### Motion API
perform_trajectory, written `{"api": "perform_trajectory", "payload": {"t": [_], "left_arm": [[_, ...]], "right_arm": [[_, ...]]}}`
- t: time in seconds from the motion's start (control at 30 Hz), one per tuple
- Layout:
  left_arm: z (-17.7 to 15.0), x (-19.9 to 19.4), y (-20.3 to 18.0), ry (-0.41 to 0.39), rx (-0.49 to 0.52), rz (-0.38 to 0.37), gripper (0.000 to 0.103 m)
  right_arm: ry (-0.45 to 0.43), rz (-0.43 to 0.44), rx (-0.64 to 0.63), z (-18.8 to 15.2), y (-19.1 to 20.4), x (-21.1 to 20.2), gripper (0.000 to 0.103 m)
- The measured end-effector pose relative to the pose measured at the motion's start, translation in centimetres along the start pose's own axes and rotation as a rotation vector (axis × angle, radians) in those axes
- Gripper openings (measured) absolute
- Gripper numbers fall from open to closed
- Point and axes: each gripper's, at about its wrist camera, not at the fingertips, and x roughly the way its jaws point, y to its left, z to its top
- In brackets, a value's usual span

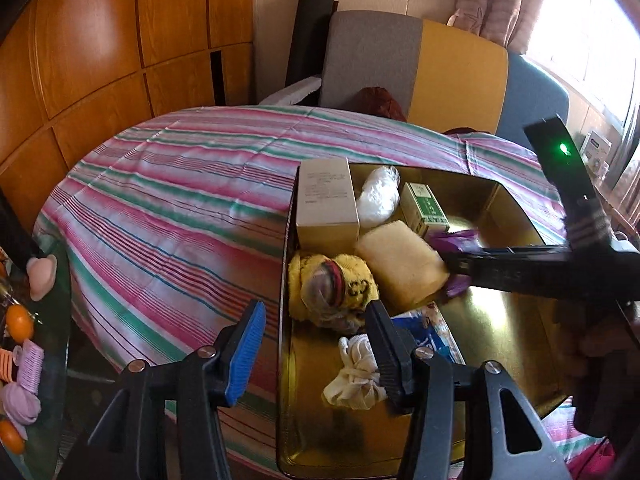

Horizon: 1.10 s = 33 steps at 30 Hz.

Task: Organize objects
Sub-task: 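Carry the purple snack packet into the gold tray with the right gripper and release, then move both grippers back toward the sponge and packet on the cloth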

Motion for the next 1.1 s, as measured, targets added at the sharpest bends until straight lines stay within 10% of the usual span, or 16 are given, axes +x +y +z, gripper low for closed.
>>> {"api": "perform_trajectory", "payload": {"t": [0.5, 1.1], "left_arm": [[-0.4, -0.8, -2.1, -0.006, 0.053, -0.015, 0.052], [-0.6, -2.8, -6.8, -0.025, 0.184, -0.040, 0.052]], "right_arm": [[-0.163, 0.050, -0.022, -2.9, -1.3, -5.9, 0.093], [-0.272, -0.198, 0.117, -8.9, -14.6, -15.0, 0.100]]}}
